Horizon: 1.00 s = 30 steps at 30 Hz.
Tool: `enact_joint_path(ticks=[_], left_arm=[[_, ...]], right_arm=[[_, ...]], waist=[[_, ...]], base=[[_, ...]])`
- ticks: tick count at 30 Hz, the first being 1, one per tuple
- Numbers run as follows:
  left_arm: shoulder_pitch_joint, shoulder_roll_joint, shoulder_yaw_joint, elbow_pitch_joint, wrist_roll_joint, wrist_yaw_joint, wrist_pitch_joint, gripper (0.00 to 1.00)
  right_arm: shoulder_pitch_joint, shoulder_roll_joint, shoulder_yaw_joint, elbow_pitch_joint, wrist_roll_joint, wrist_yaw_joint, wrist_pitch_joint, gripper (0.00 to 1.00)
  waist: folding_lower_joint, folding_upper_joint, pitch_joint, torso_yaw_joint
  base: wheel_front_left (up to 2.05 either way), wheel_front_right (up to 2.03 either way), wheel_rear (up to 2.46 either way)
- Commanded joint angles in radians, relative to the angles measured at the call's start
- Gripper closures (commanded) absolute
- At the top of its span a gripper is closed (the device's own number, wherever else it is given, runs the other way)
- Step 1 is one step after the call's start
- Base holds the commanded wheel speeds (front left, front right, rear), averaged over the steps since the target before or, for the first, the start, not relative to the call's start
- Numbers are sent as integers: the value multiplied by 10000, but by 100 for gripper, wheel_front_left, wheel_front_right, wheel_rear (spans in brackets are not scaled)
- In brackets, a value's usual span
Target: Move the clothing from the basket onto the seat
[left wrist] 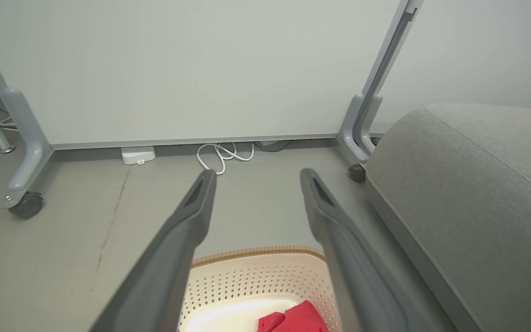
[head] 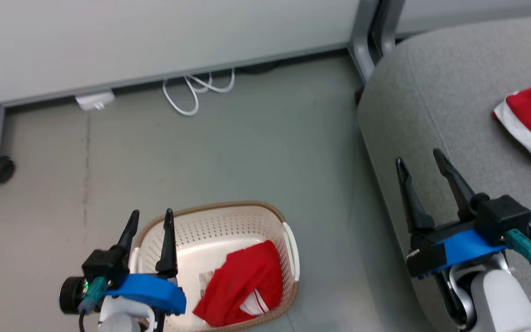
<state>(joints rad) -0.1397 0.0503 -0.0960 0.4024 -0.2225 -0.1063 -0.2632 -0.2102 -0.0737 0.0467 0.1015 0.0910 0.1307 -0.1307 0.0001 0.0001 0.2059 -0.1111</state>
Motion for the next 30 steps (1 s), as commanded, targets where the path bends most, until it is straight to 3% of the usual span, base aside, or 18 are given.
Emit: enact_joint_path(ticks=[1,15,30], left_arm=[[-297,1,-65,174,89,-63,-25,0],[-2900,385,-1115,2277,358,-263,-25,0],[-4604,1115,-3197,3930,-437,-245,-23,0]], right_arm=[[-255,-60,55,-74,29,1,-61,0],[-1750,-120,251,-828,241,1,-476,0],[-2678,75,63,-1141,281,1,-886,0]], waist=[[-1,-1,848,-450],[-1,-1,4000,-1164],[-1,-1,6113,-1567]], base=[[0,0,0],[0,0,0],[0,0,0]])
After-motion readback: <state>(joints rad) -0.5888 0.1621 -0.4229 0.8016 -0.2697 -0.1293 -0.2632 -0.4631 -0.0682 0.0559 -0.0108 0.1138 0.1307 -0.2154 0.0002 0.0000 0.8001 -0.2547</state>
